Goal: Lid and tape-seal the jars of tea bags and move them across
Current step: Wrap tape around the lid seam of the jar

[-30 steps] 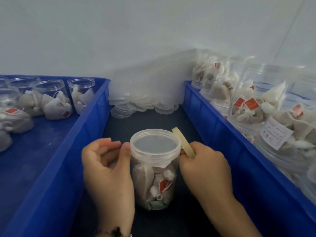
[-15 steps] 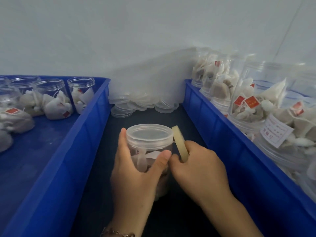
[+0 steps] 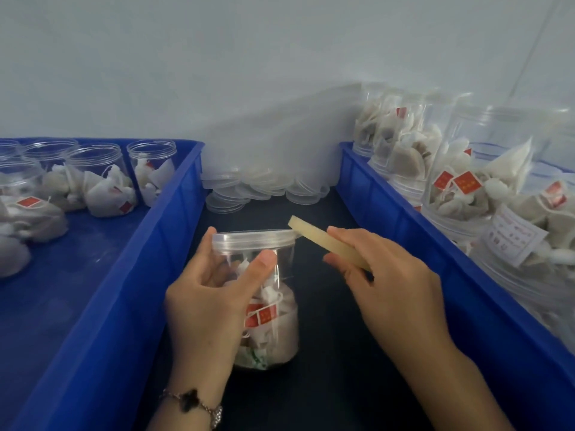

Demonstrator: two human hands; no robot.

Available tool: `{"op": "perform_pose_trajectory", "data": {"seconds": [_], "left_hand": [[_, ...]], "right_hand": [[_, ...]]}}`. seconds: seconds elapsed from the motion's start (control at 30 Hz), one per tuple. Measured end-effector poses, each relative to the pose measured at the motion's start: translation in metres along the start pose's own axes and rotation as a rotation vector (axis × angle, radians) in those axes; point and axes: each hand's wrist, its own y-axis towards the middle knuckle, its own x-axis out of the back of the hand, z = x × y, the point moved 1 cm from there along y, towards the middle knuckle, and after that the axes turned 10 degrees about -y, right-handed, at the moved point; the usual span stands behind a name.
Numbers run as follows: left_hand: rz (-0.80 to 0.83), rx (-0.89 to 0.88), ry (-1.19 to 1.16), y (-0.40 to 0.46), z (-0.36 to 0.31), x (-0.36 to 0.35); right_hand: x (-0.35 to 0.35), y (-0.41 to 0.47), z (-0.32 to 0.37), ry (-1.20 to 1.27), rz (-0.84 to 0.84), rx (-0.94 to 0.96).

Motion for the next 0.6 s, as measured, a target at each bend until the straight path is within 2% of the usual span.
{"op": "perform_pose_trajectory", "data": {"seconds": [0.17,0.6], "left_hand": [[0.001,-0.005,-0.027,-0.003,0.0,0.002],[-0.196,-0.234,0.348,0.005,-0.008,0.013]], "right_hand": [[0.0,0.002,0.0,0.077,0.064,-0.068],[0.011,0.0,0.006,-0.119,-0.152,0.091]]}}
